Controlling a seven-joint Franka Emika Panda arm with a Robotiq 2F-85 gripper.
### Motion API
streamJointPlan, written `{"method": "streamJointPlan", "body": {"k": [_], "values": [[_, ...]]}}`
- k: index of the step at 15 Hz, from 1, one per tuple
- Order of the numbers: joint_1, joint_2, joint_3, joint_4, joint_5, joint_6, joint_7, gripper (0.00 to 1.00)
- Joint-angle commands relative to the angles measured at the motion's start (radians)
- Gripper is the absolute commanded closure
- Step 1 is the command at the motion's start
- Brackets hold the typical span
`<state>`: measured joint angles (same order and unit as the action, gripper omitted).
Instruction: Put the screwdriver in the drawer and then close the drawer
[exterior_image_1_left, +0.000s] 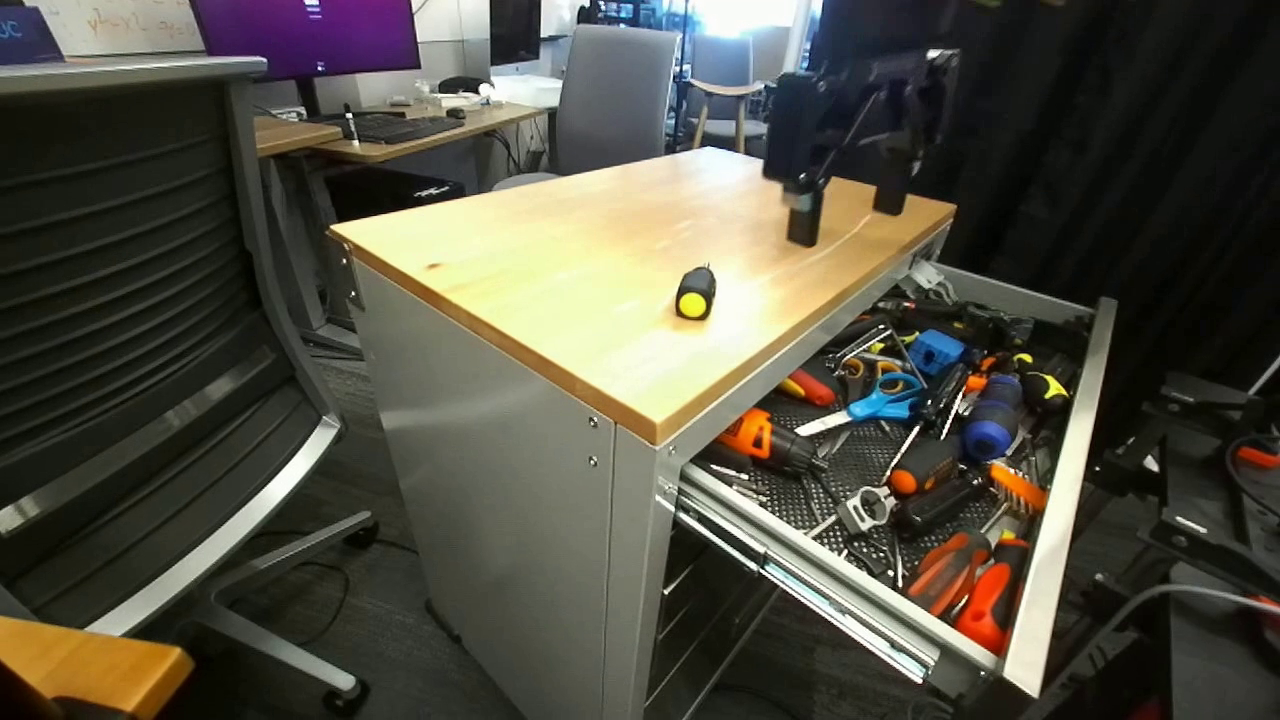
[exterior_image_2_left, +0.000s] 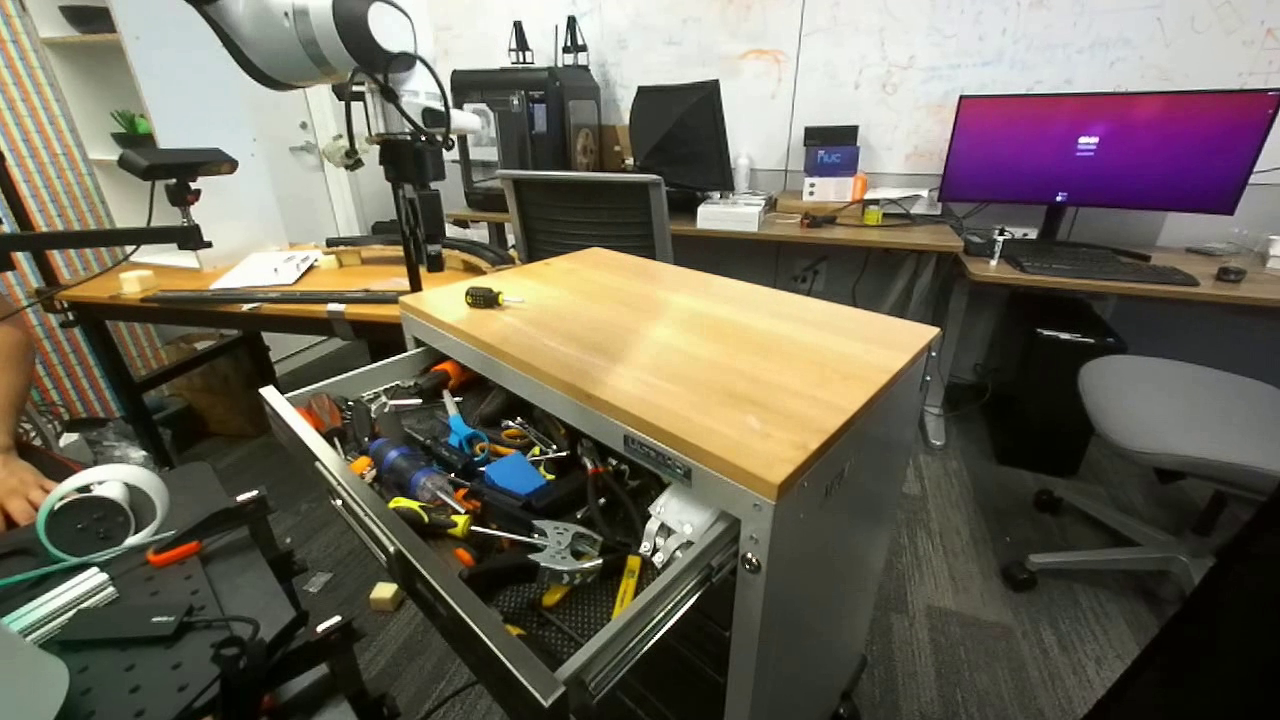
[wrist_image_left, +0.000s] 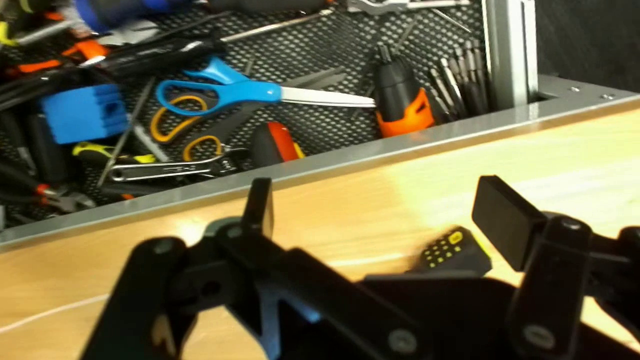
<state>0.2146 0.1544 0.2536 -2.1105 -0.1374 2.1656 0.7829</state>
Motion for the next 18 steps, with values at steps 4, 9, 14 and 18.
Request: {"method": "streamJointPlan", "body": {"k": [4, 9, 14, 18], "values": [[0.135, 0.276, -0.102, 0.229, -0.11, 0.2, 0.274, 0.0], [0.204, 0.352, -0.221, 0.314, -0.199, 0.218, 0.427, 0.25], [0.178, 0.369, -0.213, 0.31, -0.146, 0.207, 0.402, 0.58], [0.153, 0.321, -0.172, 0.274, -0.082, 0.158, 0.292, 0.88]]}}
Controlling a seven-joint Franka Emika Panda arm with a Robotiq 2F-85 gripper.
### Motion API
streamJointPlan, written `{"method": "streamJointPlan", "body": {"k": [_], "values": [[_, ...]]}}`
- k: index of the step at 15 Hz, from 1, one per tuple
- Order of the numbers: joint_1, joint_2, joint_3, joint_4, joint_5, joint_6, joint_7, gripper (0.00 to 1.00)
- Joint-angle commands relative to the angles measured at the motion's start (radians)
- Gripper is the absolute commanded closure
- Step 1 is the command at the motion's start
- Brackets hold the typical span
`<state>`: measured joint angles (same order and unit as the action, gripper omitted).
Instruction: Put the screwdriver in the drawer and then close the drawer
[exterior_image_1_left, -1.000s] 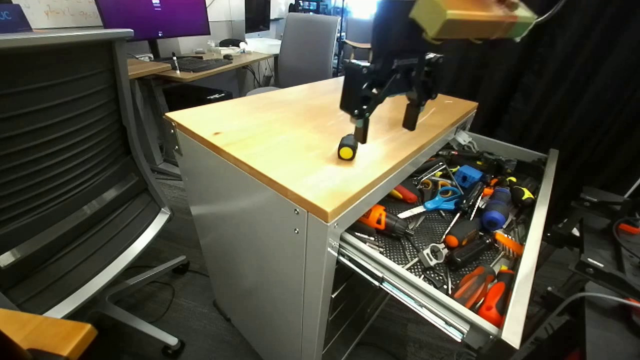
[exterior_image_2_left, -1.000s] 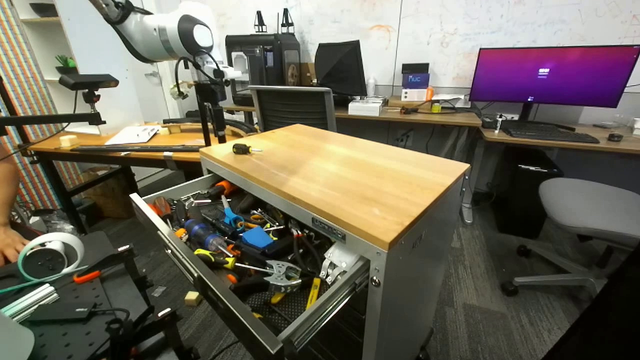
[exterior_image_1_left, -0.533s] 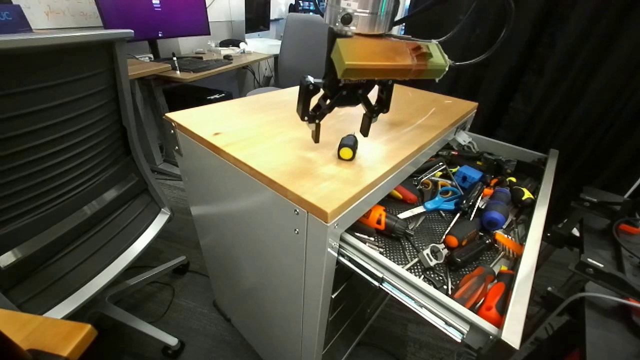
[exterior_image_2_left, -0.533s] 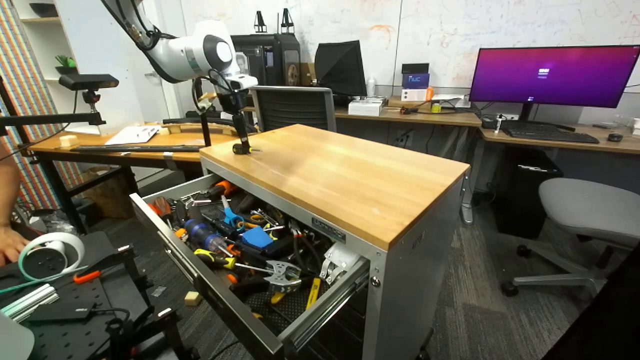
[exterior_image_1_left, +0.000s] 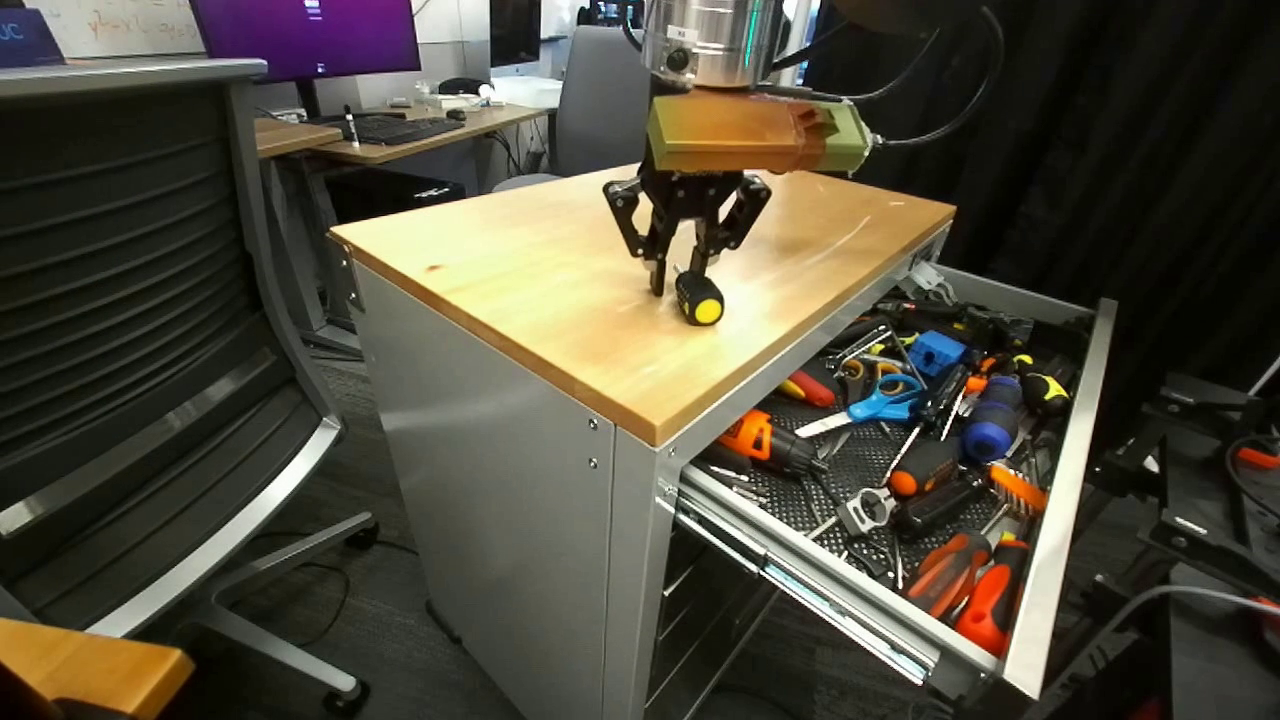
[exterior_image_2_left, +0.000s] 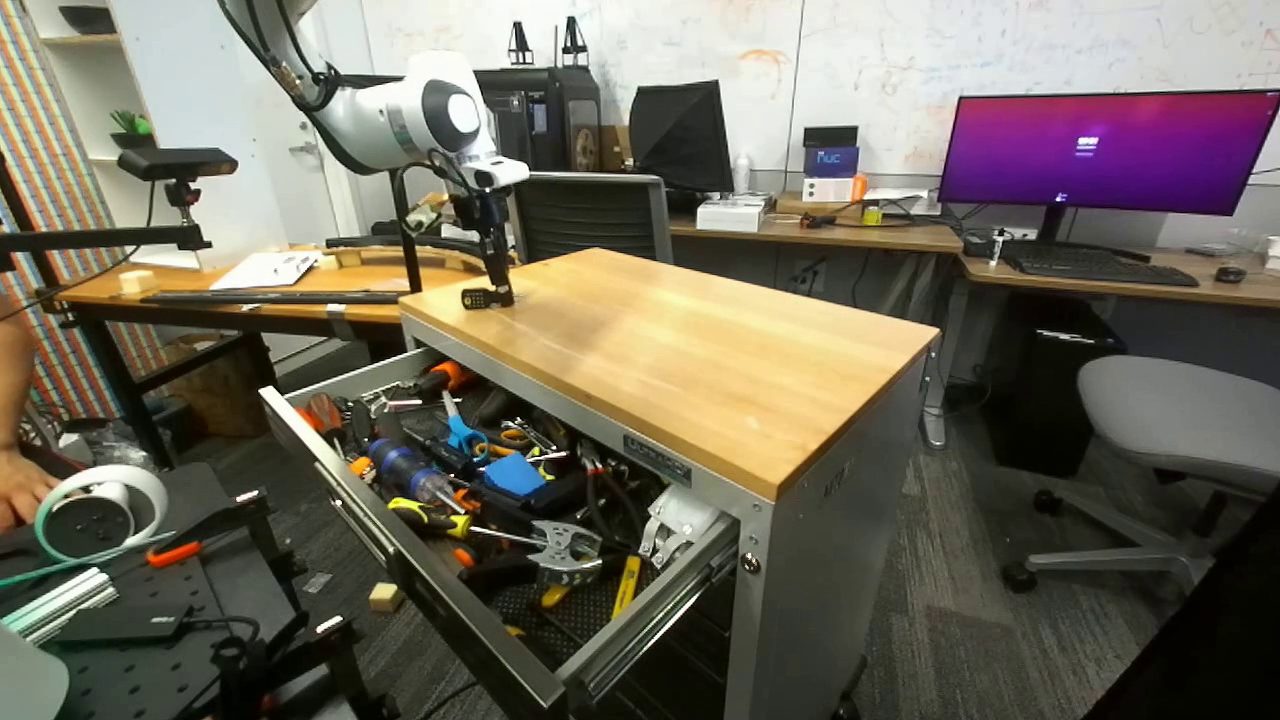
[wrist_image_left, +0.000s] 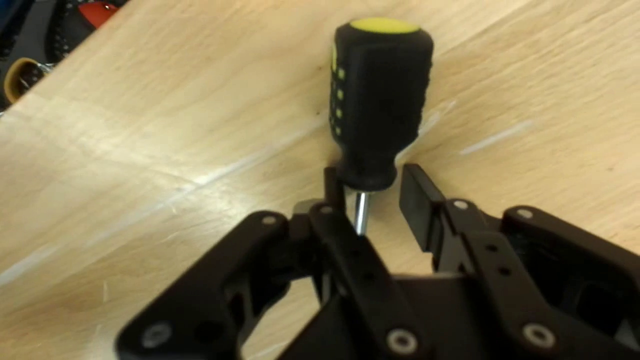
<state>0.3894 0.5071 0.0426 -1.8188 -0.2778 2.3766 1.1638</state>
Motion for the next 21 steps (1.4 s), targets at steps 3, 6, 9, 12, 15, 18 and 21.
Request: {"method": "streamJointPlan", "body": {"k": [3, 6, 9, 12, 15, 18, 21], "values": [[-0.035, -0.075, 0.064, -0.061, 0.109, -0.191, -0.198, 0.99], [-0.049, -0.127, 0.091, -0.131, 0.153, -0.293, -0.309, 0.99], [-0.054, -0.183, 0.095, -0.214, 0.167, -0.364, -0.363, 0.98], [-0.06, -0.218, 0.088, -0.291, 0.15, -0.35, -0.368, 0.98], [-0.062, -0.255, 0.081, -0.354, 0.103, -0.273, -0.352, 0.6], [-0.085, -0.291, 0.092, -0.409, 0.111, -0.238, -0.397, 0.37], [-0.116, -0.296, 0.12, -0.475, 0.258, -0.282, -0.507, 0.13]]}}
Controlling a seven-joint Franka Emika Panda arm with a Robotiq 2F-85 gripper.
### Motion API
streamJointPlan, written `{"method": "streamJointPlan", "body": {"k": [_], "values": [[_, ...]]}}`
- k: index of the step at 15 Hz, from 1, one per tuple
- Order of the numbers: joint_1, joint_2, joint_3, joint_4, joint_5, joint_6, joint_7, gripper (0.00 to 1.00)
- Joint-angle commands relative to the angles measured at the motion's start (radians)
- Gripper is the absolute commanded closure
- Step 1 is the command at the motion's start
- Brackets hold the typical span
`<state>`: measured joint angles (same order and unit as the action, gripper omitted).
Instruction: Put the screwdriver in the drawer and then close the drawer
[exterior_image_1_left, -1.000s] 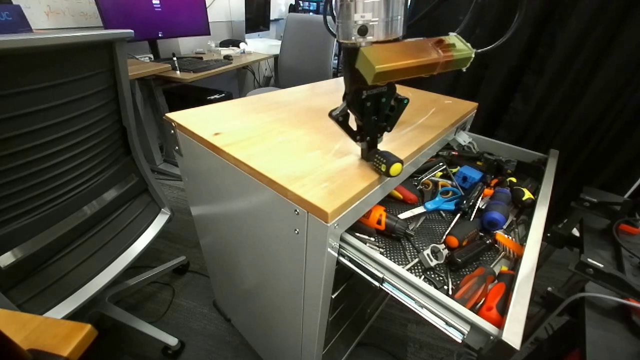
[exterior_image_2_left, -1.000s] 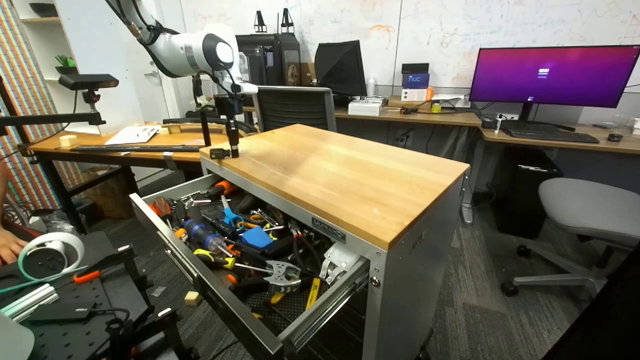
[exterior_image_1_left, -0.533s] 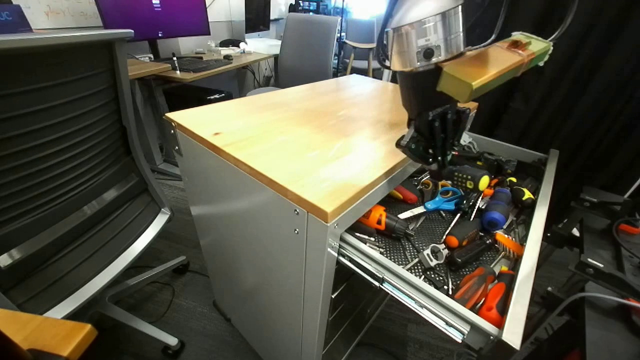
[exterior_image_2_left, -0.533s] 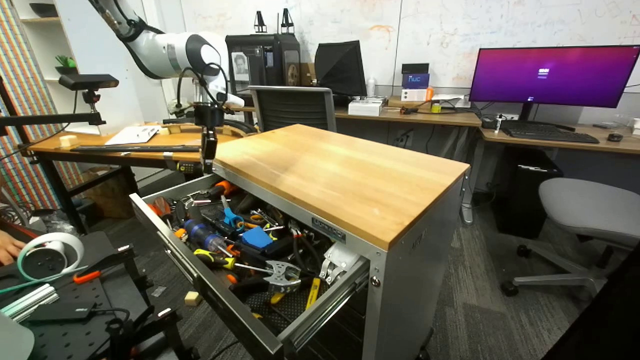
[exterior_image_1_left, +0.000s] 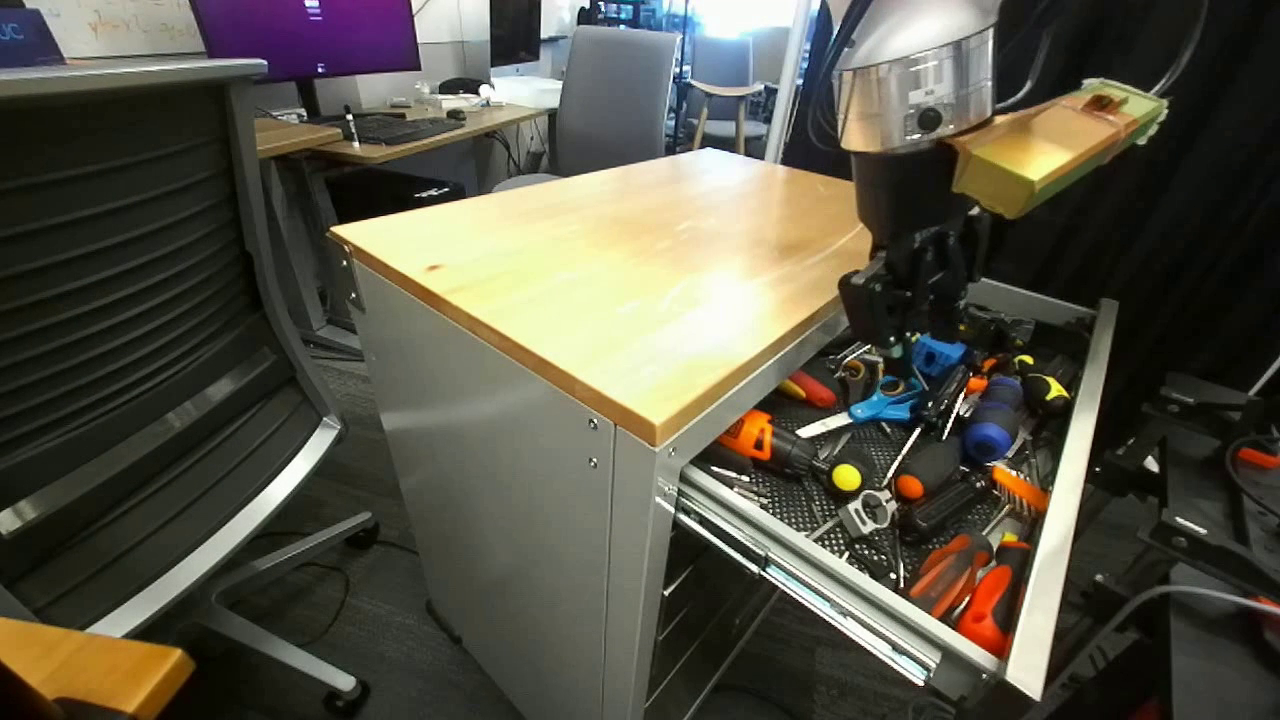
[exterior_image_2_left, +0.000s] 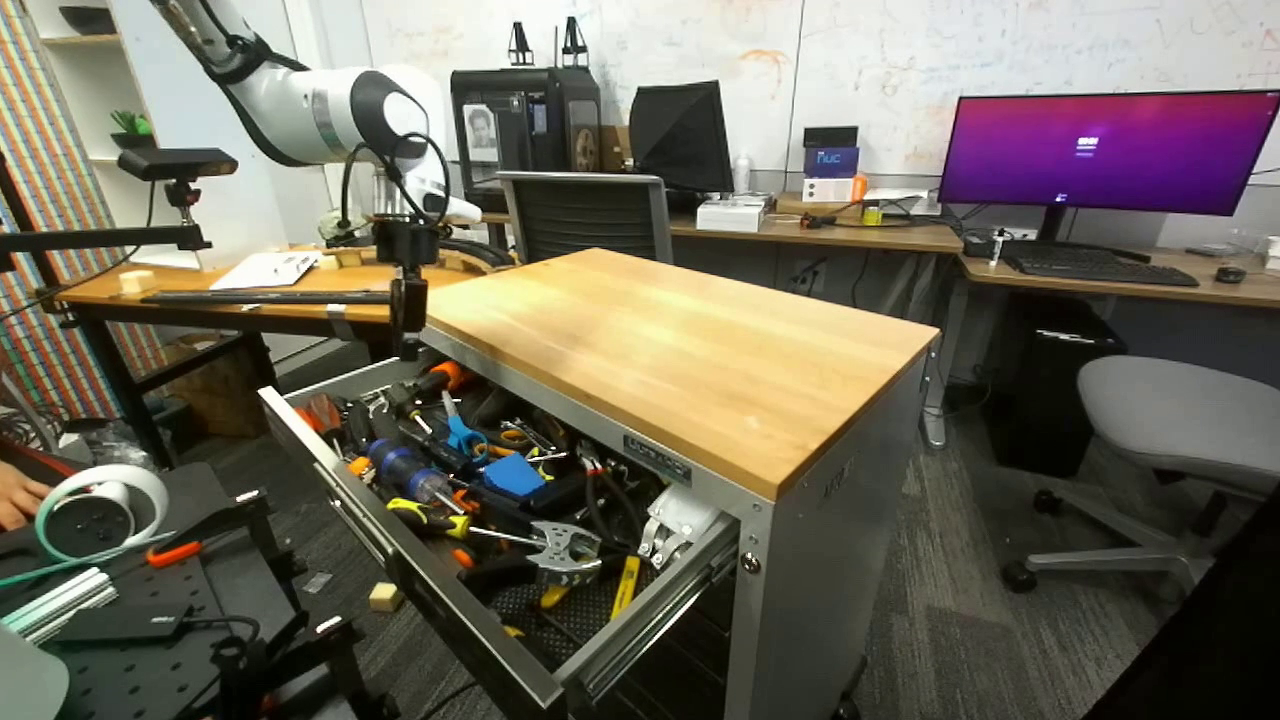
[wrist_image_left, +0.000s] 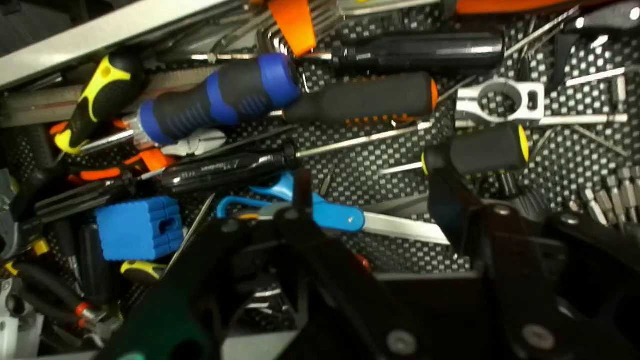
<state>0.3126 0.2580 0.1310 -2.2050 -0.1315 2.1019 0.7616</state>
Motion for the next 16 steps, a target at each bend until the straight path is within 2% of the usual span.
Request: {"method": "streamJointPlan", "body": {"k": [1, 3, 7, 9, 10, 11, 12, 16], "values": [[-0.049, -0.041, 0.037, -0.114, 0.162, -0.021, -0.144, 0.06], [-0.063, -0.025, 0.043, -0.166, 0.25, -0.046, -0.214, 0.0], [-0.089, -0.004, 0.047, -0.229, 0.371, -0.138, -0.389, 0.0], [-0.094, 0.014, 0.046, -0.226, 0.381, -0.226, -0.457, 0.0], [-0.091, 0.031, 0.04, -0.218, 0.369, -0.253, -0.46, 0.25], [-0.08, 0.043, 0.03, -0.216, 0.339, -0.252, -0.424, 0.27], [-0.068, 0.059, 0.023, -0.213, 0.315, -0.218, -0.387, 0.33], [-0.026, 0.11, 0.007, -0.208, 0.204, -0.046, -0.253, 0.66]]}}
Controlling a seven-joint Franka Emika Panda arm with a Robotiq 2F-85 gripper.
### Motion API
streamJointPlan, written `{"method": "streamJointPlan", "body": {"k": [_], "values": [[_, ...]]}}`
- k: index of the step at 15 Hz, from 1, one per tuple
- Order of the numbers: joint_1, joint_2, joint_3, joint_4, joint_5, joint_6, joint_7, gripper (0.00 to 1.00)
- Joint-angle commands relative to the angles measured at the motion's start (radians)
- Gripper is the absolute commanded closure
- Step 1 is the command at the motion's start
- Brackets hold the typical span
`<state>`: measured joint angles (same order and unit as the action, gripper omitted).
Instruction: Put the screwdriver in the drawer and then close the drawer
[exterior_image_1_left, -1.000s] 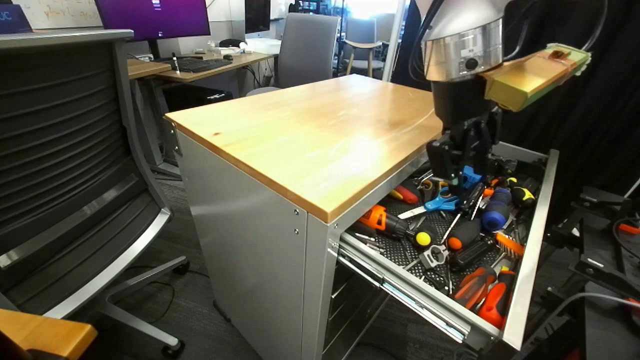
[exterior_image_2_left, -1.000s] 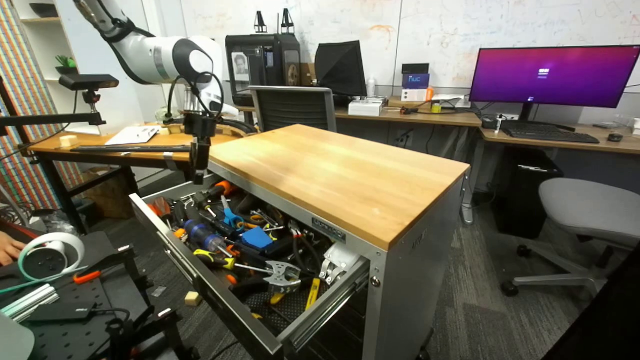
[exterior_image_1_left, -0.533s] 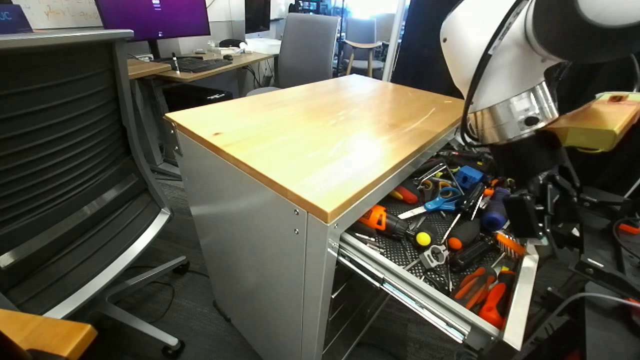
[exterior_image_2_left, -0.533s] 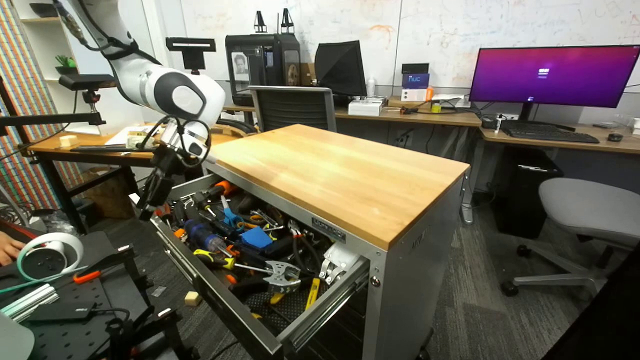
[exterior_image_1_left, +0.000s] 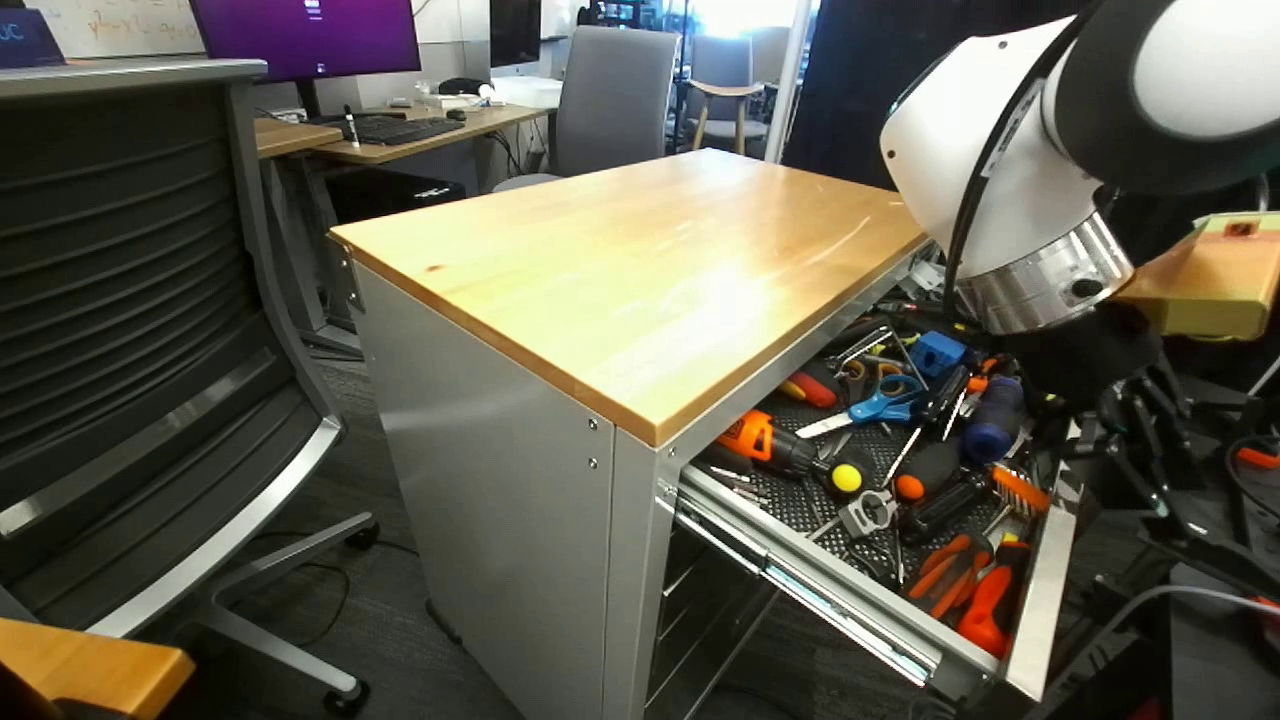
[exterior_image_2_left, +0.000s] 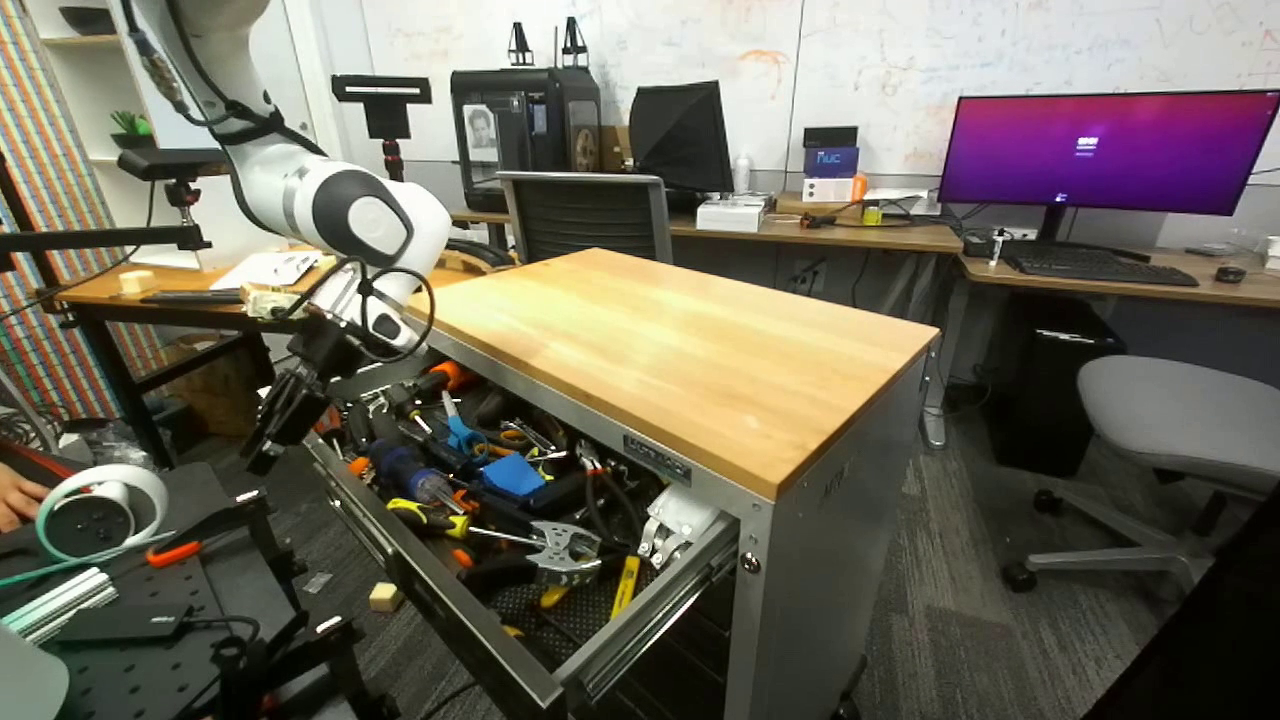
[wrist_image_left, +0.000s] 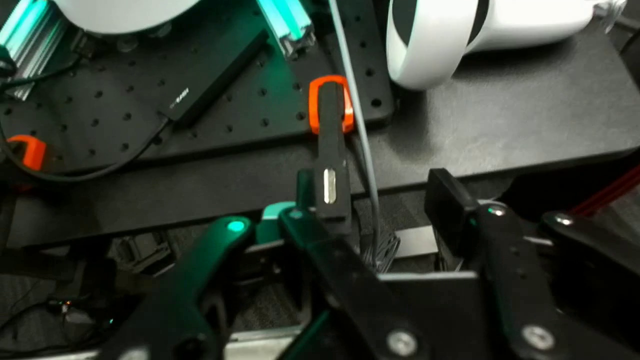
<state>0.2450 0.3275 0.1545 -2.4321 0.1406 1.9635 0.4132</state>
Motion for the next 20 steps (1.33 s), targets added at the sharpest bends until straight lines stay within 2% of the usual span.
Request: {"method": "streamJointPlan", "body": {"k": [1, 2, 4, 5, 9, 14, 20], "values": [[0.054, 0.051, -0.024, 0.021, -0.101, 0.146, 0.135, 0.73], [0.068, 0.056, -0.032, 0.025, -0.128, 0.197, 0.181, 0.81], [0.09, 0.026, -0.028, 0.037, -0.16, 0.202, 0.227, 0.97], [0.102, 0.007, -0.023, 0.044, -0.176, 0.204, 0.255, 1.0], [0.134, -0.02, -0.021, 0.069, -0.275, 0.268, 0.369, 1.0], [0.148, 0.033, -0.047, 0.112, -0.448, 0.435, 0.492, 1.0], [0.201, 0.115, -0.149, 0.18, -0.741, 0.638, 0.666, 1.0]]}}
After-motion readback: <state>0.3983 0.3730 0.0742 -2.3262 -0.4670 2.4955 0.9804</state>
